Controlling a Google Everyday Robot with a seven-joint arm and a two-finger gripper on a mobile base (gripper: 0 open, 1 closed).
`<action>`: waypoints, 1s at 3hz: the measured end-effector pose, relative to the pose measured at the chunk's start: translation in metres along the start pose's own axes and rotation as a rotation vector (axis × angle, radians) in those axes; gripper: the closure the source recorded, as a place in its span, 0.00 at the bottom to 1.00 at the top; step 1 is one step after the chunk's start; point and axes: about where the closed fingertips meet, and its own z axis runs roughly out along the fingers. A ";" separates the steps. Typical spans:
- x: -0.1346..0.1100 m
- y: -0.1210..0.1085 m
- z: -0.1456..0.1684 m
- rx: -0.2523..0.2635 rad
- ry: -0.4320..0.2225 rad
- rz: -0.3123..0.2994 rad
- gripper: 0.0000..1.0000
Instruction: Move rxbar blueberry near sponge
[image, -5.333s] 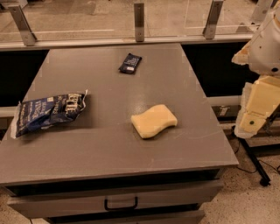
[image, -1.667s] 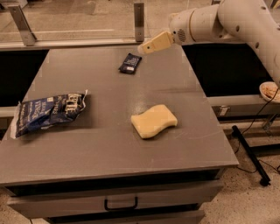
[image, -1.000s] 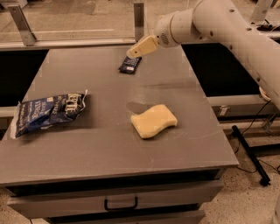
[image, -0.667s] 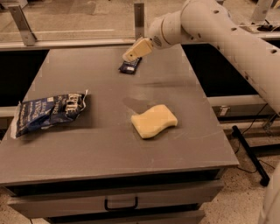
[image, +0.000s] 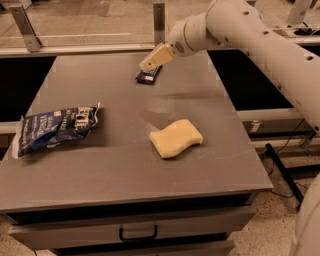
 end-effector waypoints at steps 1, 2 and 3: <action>0.006 0.000 0.011 -0.034 0.005 0.012 0.00; 0.014 -0.004 0.019 -0.044 -0.002 0.048 0.00; 0.024 -0.003 0.031 -0.079 -0.004 0.099 0.00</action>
Offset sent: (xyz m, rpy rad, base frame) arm 0.0245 -0.0064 -0.0259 0.0748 0.0769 -0.0016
